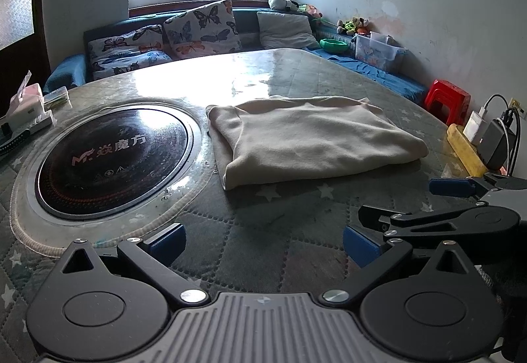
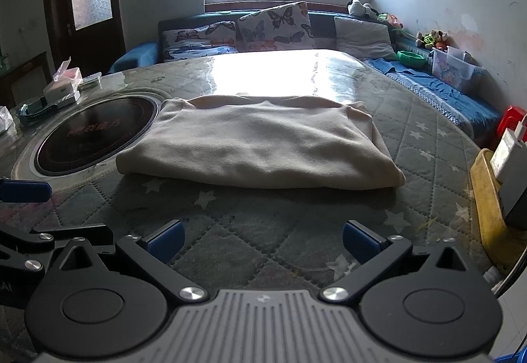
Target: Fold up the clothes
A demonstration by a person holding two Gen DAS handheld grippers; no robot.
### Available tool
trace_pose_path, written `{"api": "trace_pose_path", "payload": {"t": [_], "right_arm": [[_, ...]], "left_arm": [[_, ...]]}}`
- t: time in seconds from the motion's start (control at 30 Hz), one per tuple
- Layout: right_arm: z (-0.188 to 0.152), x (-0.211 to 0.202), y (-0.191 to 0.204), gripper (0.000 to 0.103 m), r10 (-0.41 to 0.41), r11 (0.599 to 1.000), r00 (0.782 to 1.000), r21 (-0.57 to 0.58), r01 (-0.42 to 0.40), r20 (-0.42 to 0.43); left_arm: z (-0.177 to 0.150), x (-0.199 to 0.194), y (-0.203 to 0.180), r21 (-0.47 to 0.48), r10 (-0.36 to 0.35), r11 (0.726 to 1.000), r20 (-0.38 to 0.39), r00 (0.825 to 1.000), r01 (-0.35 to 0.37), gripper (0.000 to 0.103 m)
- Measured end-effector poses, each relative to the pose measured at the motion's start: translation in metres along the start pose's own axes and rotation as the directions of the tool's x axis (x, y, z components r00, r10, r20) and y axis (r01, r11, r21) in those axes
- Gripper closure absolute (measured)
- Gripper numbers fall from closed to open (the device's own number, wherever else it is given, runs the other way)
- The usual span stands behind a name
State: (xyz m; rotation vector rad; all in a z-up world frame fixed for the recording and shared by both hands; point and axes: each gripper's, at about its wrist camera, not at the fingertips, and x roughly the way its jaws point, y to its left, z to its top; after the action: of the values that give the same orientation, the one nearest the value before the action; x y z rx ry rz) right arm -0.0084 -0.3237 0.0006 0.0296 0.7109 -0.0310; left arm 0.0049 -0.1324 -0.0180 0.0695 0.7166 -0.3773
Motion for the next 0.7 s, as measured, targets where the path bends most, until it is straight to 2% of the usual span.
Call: {"api": "trace_pose_path", "payload": {"t": [0.7], "right_arm": [[0.0048,0.0048,-0.0005,0.0,-0.005,1.0,1.0,0.003,0.005,-0.008]], "left_arm": [[0.0048,0.0067,0.0016,-0.004,-0.006,1.0,-0.006,1.0,0.006,0.0]]}}
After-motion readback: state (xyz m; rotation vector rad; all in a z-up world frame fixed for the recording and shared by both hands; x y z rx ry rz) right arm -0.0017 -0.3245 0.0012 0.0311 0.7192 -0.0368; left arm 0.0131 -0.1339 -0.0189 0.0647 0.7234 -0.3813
